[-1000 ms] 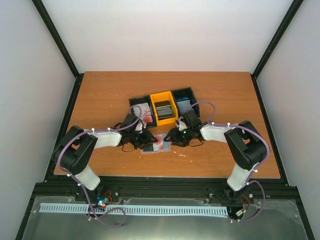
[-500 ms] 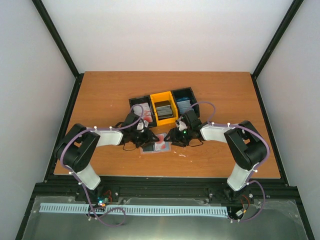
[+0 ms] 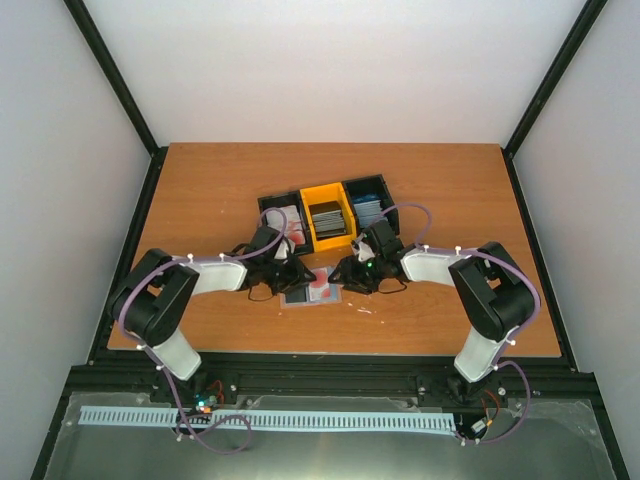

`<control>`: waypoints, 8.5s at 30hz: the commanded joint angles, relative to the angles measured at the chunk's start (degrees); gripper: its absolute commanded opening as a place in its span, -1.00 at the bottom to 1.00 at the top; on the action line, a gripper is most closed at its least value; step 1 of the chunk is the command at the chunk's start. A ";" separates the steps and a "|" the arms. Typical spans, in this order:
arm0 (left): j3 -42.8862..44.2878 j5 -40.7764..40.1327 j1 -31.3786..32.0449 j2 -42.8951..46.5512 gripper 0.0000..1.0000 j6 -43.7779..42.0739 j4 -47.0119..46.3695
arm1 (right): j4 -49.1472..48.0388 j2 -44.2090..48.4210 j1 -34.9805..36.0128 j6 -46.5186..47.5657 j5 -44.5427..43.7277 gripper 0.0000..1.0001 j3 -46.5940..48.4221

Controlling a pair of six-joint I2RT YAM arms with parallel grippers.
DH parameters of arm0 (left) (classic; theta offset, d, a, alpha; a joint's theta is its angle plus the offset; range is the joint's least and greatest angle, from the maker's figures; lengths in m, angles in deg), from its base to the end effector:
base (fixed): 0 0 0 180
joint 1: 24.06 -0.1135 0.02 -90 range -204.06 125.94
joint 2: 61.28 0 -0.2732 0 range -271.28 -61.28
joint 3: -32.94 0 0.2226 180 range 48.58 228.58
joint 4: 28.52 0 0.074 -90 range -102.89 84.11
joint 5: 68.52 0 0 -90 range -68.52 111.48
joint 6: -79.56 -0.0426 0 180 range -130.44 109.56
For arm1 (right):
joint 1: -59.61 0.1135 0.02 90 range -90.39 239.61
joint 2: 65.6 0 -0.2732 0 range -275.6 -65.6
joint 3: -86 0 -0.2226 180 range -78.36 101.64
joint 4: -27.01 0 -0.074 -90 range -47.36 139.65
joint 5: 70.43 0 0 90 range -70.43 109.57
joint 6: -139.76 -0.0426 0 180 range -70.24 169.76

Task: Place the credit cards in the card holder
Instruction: Insert the credit card into the card holder, then turn over the card slot in the card holder.

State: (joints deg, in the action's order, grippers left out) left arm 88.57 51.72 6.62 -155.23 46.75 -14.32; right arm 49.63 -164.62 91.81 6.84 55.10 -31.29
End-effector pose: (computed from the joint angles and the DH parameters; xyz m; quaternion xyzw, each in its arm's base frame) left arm 0.2306 -0.1618 0.1601 -0.1280 0.9091 -0.3931 0.0520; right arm 0.2392 0.1799 0.1584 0.0043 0.9211 0.3885 0.0230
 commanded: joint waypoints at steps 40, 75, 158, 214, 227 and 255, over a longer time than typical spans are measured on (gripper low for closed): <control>3.98 3.56 1.58 -3.10 -0.33 -2.63 -0.05 | -0.81 -0.64 0.41 0.20 0.59 0.09 -1.56; 17.75 -6.81 4.94 -9.03 -0.35 -5.67 19.36 | -0.23 -0.38 0.40 0.11 -1.35 0.02 -2.16; -2.60 -11.29 -3.43 9.64 -0.28 -13.10 17.58 | -7.37 -4.64 11.99 -7.52 -6.55 -0.01 9.95; 1.73 -15.00 0.79 -8.44 -0.54 -18.63 27.23 | -5.49 -4.18 12.00 -12.02 -16.12 -0.68 5.18; 1.25 -13.82 0.79 -8.64 -0.53 -18.82 26.05 | 2.87 1.07 11.16 -6.69 -18.74 -0.73 5.14; 3.09 -5.51 0.79 15.62 -0.29 -17.65 20.90 | -9.15 2.79 6.47 -6.73 -11.96 -0.65 -3.90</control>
State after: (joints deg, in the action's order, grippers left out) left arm 91.34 39.81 7.10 -141.70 29.18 10.23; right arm 42.63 -162.00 98.72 -0.57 42.51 -34.29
